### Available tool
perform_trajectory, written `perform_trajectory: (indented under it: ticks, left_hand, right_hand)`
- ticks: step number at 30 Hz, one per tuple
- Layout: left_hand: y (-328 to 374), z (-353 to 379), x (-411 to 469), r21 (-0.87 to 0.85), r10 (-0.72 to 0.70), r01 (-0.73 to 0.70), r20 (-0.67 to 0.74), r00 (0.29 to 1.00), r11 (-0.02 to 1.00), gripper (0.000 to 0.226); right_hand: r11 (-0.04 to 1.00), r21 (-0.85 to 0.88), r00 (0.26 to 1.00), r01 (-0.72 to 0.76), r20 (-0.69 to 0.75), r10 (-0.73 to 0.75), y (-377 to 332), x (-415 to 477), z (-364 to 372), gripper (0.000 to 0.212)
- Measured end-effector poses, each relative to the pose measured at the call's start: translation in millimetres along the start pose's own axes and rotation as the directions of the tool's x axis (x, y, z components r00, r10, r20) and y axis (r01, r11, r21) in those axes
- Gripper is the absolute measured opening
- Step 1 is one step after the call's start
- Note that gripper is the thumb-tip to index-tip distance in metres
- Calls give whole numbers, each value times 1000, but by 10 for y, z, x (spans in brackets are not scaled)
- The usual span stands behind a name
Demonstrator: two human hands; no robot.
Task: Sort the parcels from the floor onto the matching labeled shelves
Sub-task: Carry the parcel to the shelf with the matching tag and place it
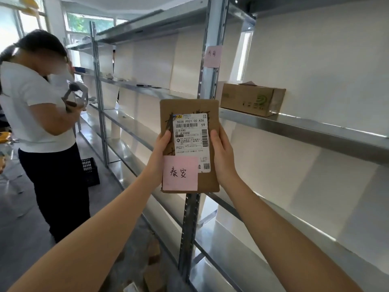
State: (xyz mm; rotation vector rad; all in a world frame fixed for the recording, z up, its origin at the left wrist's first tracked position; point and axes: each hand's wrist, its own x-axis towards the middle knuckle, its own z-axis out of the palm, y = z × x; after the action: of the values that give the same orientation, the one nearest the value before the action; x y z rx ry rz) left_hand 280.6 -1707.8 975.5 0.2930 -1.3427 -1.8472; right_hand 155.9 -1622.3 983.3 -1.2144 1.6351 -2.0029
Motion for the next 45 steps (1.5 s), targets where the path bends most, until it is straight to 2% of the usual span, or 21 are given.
perform_trajectory:
  ticks: [8,13,18,21,24,27,31,33,38,45]
  left_hand:
    - [-374,-497,671,8,-179,181,199,963,983,47]
    - [-752,-487,903,24,-298,307,323,898,951,39]
    - [-1149,-298,1089,32,-430,455,395,812,890,55]
    - [-1395,-148,1234,45,-451,479,422,786,877,46]
    - [-1613,-3,1426,76,-522,541,407,750,837,31]
    - [-1810,118,1657,136,-609,607,362,705,783,31]
    - [-2075,158,1943,215,-664,629,268,698,748,42]
    - [-2193,187,2087,236,-697,656,239,676,717,39]
    - [-2366,300,2415,234,-747,711,269,608,663,33]
    - [-2571,345,2728,272,-789,741,252,561,614,32]
  right_hand:
    - [992,-67,959,-108,-268,86,537,193,312,49]
    - [976,-87,899,-201,-412,149,813,159,182,50]
    - [959,-54,826,-278,-522,210,1040,141,-122,49]
    - [957,-39,795,-287,-567,216,1180,195,-339,48]
    - [950,-14,770,-313,-589,245,1311,314,-540,45]
    - [935,55,727,-350,-613,308,1450,467,-711,32]
    - [902,96,699,-422,-600,391,1628,677,-861,47]
    - [883,122,675,-454,-599,430,1715,788,-938,47]
    - [837,171,631,-520,-584,511,1927,1095,-1149,38]
    - [760,278,552,-588,-549,628,2146,1330,-1235,48]
